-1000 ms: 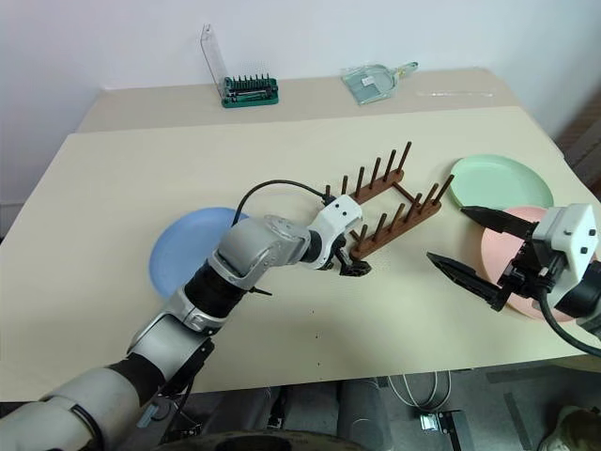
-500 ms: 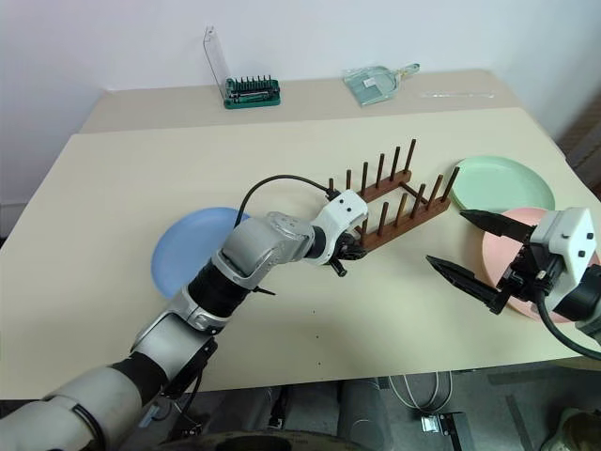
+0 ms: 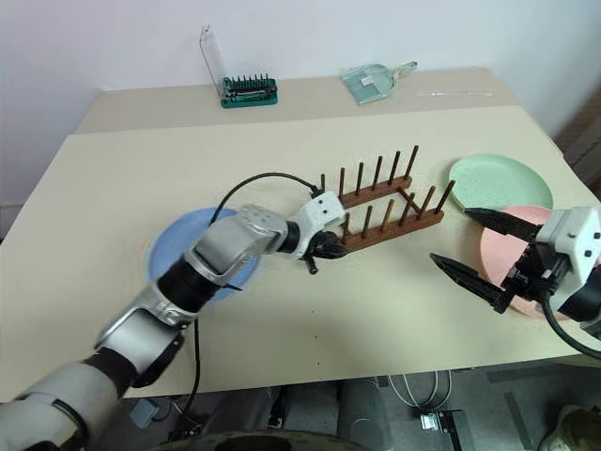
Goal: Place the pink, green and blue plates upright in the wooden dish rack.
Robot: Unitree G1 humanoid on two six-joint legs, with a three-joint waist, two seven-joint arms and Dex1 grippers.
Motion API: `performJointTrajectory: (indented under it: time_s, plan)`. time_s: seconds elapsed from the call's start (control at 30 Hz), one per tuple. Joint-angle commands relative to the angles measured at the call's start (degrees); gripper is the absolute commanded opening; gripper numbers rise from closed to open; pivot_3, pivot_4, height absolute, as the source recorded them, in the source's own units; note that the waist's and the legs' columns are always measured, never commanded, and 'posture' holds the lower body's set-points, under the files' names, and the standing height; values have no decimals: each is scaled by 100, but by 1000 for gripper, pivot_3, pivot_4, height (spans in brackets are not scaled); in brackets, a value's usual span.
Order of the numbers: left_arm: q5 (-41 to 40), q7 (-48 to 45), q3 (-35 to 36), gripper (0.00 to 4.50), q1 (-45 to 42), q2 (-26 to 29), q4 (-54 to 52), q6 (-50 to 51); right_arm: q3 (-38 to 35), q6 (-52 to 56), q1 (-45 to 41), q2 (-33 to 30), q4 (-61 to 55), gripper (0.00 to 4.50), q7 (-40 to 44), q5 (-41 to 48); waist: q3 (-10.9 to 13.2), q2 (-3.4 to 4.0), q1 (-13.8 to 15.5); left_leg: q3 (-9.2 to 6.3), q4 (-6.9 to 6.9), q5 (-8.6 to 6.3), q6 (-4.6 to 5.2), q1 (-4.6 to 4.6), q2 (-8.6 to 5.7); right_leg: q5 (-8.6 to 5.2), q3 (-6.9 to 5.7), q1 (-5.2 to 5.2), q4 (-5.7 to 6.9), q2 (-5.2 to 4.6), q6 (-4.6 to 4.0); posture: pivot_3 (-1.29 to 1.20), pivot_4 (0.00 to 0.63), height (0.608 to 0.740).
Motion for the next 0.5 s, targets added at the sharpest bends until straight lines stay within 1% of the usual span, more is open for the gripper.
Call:
performJointTrajectory:
  time_s: [0.03,0.13,0.2,0.3,0.5]
  plan:
    - [360,-525,-174,788,-133,162,100,-1171,-186,2,-47,-71,-136,4500,84,146,0,-1,-1,-1,0,0,0,0,0,0,0,1,-3,0,0,0,150,740]
    - [413,-1004,-127,788,-137,215,489,-1876,-191,31,-92,-103,-120,4500,82,153,0,0,-16,0,-2,0,-1,0,1,0,0,-1,-5,0,0,0,150,740]
    - [643,-1142,-201,788,-161,234,786,-2367,-172,60,-135,-115,-127,4500,61,154,0,-1,-24,1,-3,-5,8,1,2,0,0,-1,-5,0,0,0,150,740]
    - [855,-1102,-161,788,-178,117,1106,-2444,-186,91,-149,-116,-149,4500,60,159,1,-2,-19,2,-2,-6,10,0,2,0,0,0,-5,0,0,0,150,740]
    - [1027,-1113,-84,788,-40,-52,1148,-2278,-229,114,-124,-105,-163,4500,79,130,1,-3,-12,2,-1,-8,14,1,2,0,0,2,-6,0,1,0,150,740]
